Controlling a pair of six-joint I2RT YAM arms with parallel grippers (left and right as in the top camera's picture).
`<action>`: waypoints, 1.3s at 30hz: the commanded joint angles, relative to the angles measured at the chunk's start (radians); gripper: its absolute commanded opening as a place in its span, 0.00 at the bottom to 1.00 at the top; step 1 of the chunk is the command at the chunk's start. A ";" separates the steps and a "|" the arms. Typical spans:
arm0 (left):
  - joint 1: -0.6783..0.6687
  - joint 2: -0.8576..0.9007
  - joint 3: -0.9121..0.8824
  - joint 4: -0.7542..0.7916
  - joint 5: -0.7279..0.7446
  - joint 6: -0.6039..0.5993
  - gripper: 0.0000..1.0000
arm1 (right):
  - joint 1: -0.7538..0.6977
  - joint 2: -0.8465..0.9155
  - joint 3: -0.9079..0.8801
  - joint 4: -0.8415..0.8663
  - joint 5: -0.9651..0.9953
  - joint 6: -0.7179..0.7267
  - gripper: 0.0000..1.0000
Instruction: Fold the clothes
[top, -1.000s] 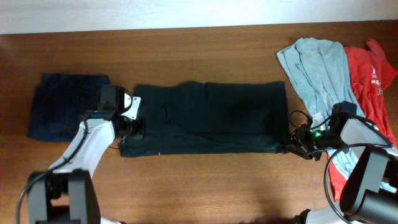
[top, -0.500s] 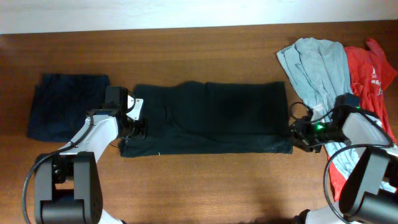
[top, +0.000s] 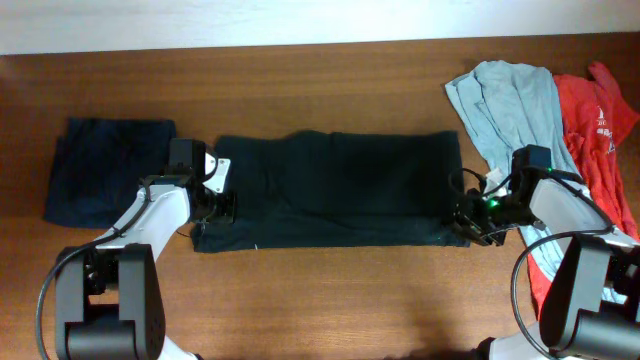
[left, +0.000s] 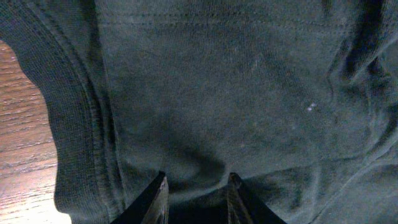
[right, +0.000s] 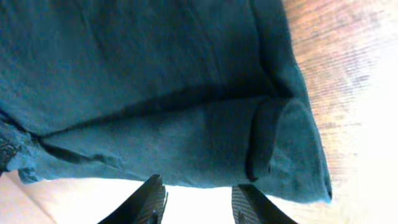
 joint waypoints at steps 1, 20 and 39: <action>0.003 0.014 0.018 0.002 0.015 0.019 0.31 | 0.021 -0.013 -0.010 0.006 0.029 0.050 0.35; 0.003 0.015 0.018 0.002 0.015 0.019 0.31 | 0.061 -0.013 -0.010 0.030 0.109 0.132 0.14; 0.003 0.014 0.018 0.000 0.015 0.019 0.31 | 0.059 -0.013 -0.005 0.271 0.018 0.327 0.04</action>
